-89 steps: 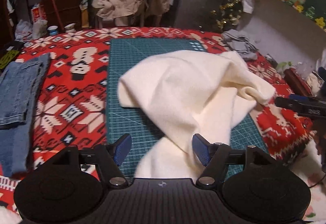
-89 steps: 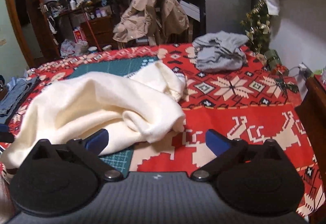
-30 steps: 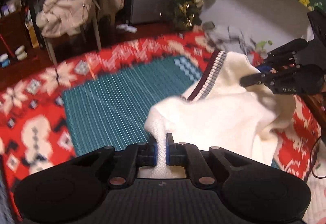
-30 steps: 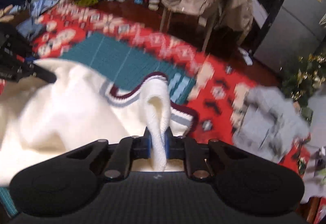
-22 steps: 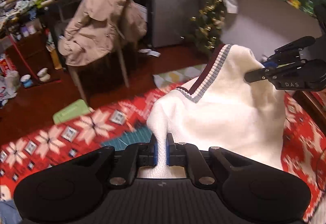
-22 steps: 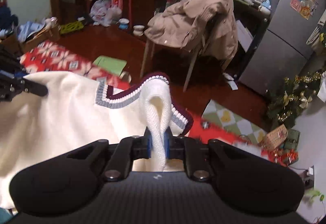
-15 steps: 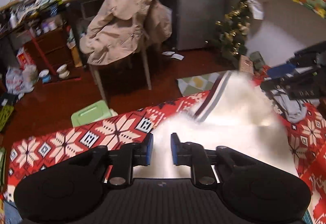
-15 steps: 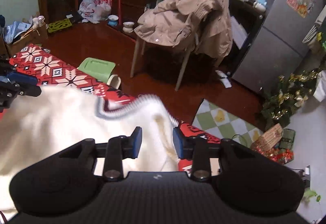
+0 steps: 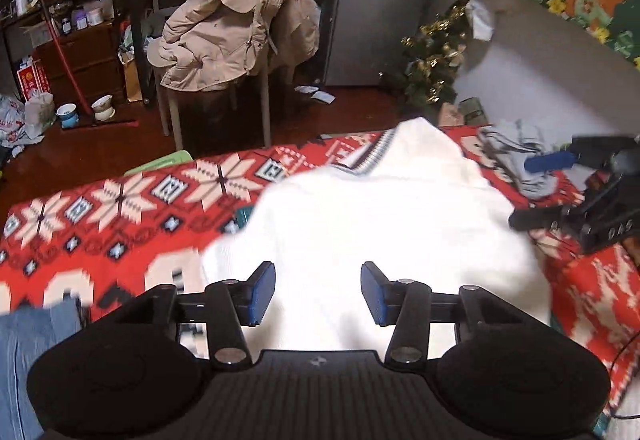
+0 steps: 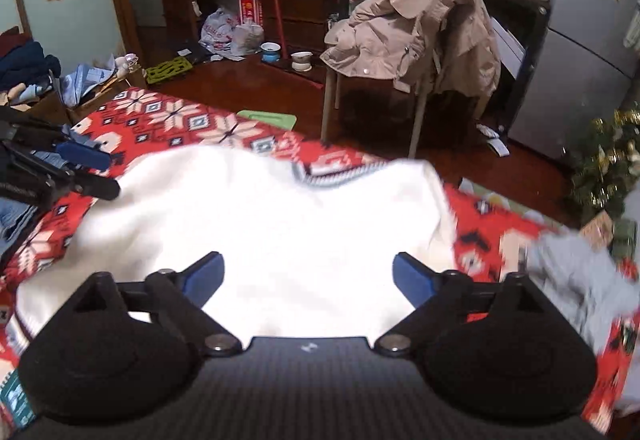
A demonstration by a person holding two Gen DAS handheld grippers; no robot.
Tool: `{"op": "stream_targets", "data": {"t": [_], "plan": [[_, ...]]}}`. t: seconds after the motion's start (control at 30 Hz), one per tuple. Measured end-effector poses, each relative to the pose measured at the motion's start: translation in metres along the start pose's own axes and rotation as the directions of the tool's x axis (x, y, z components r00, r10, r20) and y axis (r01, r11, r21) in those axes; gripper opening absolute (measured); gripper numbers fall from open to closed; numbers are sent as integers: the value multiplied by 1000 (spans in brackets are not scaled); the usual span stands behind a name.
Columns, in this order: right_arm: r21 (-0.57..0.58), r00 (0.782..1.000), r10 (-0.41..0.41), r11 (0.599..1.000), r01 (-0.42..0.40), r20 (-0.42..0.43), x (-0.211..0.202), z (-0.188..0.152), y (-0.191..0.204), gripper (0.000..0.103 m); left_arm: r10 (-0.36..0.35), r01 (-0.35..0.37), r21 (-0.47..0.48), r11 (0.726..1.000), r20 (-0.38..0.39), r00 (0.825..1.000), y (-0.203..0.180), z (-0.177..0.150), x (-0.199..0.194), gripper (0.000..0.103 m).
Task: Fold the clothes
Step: 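Release the sweater with both grippers and lay it flat on the mat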
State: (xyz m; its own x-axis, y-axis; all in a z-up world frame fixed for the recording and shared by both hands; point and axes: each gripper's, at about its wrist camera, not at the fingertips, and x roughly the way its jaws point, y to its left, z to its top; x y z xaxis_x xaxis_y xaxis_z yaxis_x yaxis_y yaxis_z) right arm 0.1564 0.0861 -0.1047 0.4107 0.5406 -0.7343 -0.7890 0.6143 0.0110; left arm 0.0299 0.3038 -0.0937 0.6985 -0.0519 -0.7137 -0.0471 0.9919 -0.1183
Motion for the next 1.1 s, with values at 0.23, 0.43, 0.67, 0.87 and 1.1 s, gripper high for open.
{"op": "stream_targets", "data": {"t": [0.23, 0.43, 0.67, 0.87, 1.1], "plan": [[49, 999, 23, 998, -24, 29, -35, -73, 34, 102, -15, 15, -11, 1000, 43, 999, -24, -48, -31, 54], [107, 996, -19, 994, 10, 85, -68, -128, 54, 102, 38, -37, -25, 999, 36, 999, -44, -96, -45, 58], [125, 994, 13, 992, -28, 113, -92, -169, 82, 102, 60, -57, -112, 992, 28, 998, -48, -129, -60, 61], [150, 995, 37, 987, -51, 95, -86, -190, 107, 102, 110, -109, -92, 990, -2, 994, -51, -149, -59, 62], [172, 996, 43, 984, -56, 74, -79, -201, 115, 102, 164, -165, -34, 986, -23, 986, -53, -165, -52, 63]]}}
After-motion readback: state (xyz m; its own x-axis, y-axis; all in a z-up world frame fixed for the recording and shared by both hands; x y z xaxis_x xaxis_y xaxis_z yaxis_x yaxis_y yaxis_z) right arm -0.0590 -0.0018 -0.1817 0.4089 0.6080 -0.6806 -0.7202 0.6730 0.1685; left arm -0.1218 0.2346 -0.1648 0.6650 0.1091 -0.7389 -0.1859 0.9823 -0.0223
